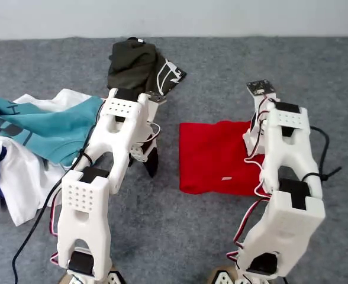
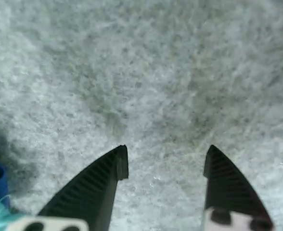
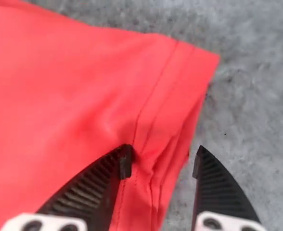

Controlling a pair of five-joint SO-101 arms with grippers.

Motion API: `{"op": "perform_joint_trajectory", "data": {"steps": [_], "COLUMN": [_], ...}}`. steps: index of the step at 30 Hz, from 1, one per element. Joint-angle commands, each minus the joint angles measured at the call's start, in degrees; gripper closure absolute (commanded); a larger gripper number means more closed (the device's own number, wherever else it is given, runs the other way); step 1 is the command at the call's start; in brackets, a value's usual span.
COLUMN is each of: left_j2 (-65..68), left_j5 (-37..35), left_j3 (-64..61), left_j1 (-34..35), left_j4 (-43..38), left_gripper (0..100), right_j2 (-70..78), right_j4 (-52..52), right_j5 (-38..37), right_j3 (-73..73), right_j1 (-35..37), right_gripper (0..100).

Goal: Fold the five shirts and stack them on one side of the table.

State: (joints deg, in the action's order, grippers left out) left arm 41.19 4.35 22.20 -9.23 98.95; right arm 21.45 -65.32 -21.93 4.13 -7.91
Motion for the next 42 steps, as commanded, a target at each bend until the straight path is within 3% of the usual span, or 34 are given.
{"op": "perform_joint_trajectory", "data": {"steps": [1,5,10,19,30,42], "left_j2": [-4.5,-4.5,-4.5,-4.5,-4.5,-4.5], "left_j5": [1.0,1.0,1.0,1.0,1.0,1.0], "left_j3": [0.1,0.1,0.1,0.1,0.1,0.1], "left_j1": [-0.6,-0.6,-0.6,-0.6,-0.6,-0.6], "left_j4": [1.3,1.3,1.3,1.3,1.3,1.3], "left_gripper": [74,74,74,74,74,74], "right_j2": [-0.7,4.1,6.1,4.0,1.3,4.3], "right_j4": [2.6,2.7,2.1,2.1,2.7,9.1], "right_j5": [0.6,0.4,-4.7,-5.2,-4.7,9.1], "right_j3": [0.6,0.4,0.3,-1.8,-13.5,-17.0], "right_j1": [0.2,1.1,3.5,3.1,-9.4,-25.6], "right_gripper": [77.8,79.6,99.0,98.9,98.9,98.9]}}
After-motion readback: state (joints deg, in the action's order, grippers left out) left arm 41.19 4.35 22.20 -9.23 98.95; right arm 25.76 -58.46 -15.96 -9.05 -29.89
